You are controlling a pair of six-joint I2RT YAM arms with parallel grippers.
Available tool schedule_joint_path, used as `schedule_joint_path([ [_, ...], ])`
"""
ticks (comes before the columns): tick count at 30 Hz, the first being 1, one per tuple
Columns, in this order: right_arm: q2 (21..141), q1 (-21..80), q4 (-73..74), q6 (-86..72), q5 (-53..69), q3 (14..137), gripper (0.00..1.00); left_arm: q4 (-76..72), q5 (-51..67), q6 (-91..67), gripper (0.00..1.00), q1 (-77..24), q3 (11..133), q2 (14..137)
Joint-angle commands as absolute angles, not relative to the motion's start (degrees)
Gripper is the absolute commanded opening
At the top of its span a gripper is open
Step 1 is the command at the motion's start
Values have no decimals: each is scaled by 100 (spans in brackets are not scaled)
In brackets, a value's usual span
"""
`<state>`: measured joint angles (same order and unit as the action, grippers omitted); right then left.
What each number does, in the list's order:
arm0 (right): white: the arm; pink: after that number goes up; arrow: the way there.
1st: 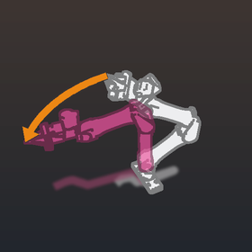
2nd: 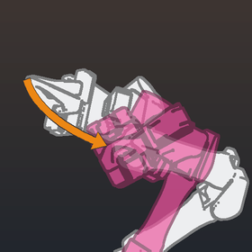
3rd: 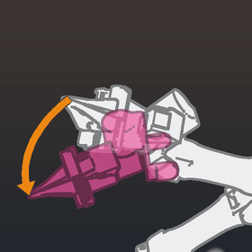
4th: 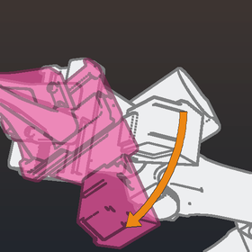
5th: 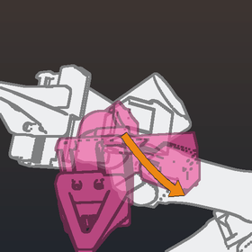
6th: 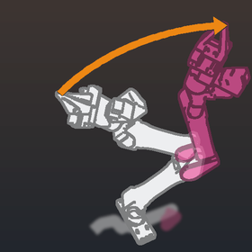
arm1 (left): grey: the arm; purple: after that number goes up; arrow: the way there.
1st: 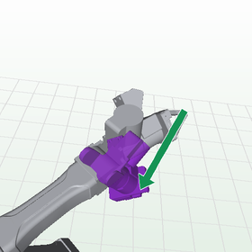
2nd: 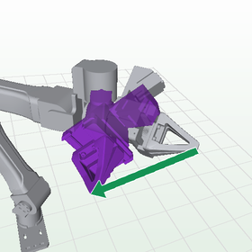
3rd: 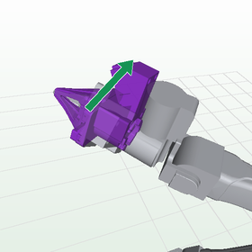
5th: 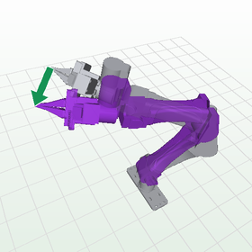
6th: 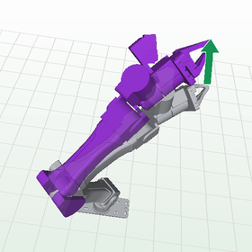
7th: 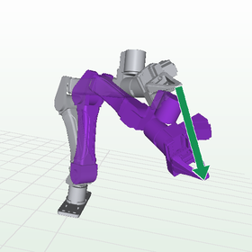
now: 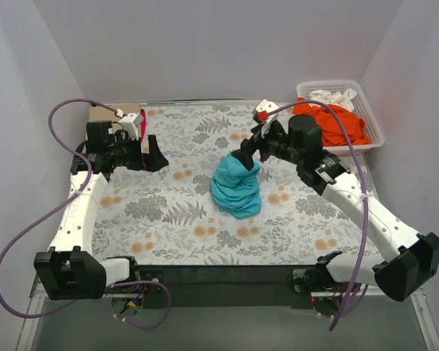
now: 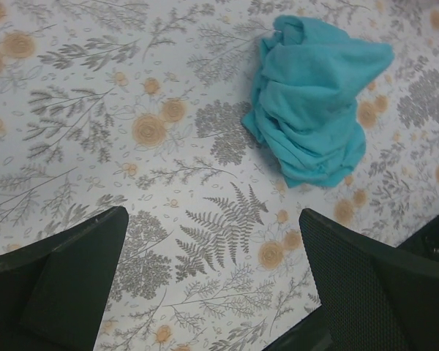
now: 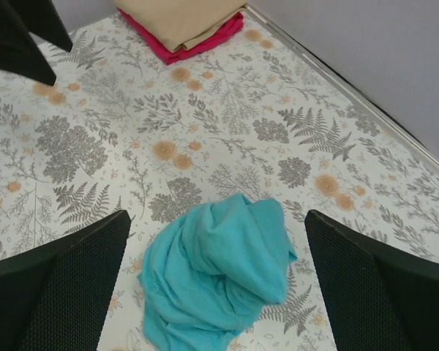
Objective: Fold and stack the t-shirts
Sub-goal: Move the tshirt to the center of the board, then flatten the tshirt out
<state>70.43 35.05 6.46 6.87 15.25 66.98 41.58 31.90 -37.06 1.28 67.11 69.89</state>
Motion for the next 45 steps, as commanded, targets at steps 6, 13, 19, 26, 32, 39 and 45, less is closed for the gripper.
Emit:
schedule_joint_path([
  [6,6969,1567,2442,62,2046,6794,92,3376,2885,-2593,98,-1940,6758,7662],
  [13,7093,423,3216,44,2724,6504,86,3024,1443,-1426,92,-3646,8173,9429],
  [19,6988,352,3314,114,2584,6065,85,2497,1081,174,95,-4517,8569,10388],
  [26,6856,299,3322,185,2523,5933,85,1935,300,817,73,-4711,8701,11320],
  [32,6575,316,3156,509,2741,5801,80,2161,904,-794,0,-4080,9166,10768],
  [39,6838,711,2814,765,2970,5459,75,3111,2301,-2846,0,-2111,8547,9443],
  [45,7240,1643,2190,817,2865,5195,75,3261,2830,-3234,0,-1266,6630,8833],
])
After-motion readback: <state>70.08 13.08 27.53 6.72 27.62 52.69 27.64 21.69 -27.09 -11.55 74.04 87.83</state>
